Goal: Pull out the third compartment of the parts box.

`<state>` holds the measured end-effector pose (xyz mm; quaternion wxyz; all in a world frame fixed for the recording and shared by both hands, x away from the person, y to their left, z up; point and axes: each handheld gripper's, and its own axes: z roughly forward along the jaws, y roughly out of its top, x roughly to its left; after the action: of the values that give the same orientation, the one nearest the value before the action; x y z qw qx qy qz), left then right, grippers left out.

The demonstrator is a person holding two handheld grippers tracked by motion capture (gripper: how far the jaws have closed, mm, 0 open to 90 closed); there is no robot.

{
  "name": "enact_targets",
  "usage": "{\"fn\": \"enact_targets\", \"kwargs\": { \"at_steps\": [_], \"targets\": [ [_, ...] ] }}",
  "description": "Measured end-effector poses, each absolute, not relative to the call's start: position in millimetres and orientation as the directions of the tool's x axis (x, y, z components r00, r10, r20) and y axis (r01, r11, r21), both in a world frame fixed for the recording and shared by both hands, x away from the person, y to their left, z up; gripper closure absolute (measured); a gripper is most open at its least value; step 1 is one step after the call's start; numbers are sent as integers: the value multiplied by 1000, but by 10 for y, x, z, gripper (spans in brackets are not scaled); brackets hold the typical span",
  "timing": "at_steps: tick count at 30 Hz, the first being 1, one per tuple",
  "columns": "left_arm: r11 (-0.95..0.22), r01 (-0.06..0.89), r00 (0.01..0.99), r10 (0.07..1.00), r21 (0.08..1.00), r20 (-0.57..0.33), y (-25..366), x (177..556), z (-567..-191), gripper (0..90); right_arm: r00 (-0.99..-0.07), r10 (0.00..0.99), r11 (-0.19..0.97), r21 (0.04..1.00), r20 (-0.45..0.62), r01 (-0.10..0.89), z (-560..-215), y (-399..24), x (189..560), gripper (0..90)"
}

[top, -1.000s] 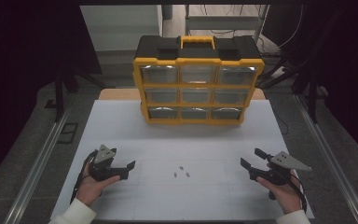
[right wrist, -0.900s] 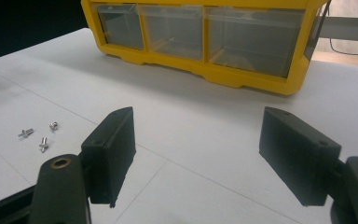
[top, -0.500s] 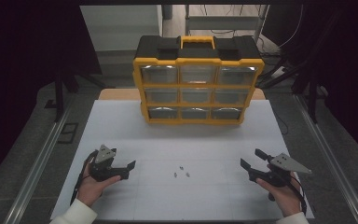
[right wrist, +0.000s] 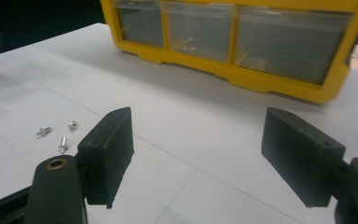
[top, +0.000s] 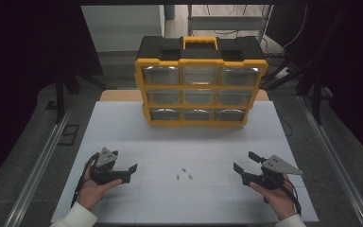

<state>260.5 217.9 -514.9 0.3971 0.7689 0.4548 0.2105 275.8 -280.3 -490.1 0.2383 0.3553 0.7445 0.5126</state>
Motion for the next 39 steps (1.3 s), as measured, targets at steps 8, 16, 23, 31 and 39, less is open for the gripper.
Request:
{"fn": "enact_targets", "kwargs": {
  "at_steps": [8, 16, 23, 31, 39],
  "targets": [
    [-282, 529, 508, 861, 801, -32, 2173, 2594, -5149, 90, -649, 760, 237, 935, -10, 263, -4888, -2644, 2717, 247],
    [-286, 532, 513, 858, 797, -35, 2175, 2607, -5156, 91, -662, 749, 255, 932, -22, 257, -4910, -2517, 2734, 244],
    [-289, 533, 513, 858, 795, -32, 2167, 2601, -5157, 90, -662, 747, 283, 930, -60, 235, -4905, -2511, 2718, 244],
    [-296, 533, 516, 856, 793, -26, 2166, 2606, -5164, 89, -665, 732, 354, 918, -152, 180, -4906, -2493, 2715, 233],
    [-299, 532, 516, 856, 792, -24, 2165, 2605, -5165, 89, -667, 705, 418, 901, -241, 116, -4891, -2474, 2698, 221]
  ]
}}
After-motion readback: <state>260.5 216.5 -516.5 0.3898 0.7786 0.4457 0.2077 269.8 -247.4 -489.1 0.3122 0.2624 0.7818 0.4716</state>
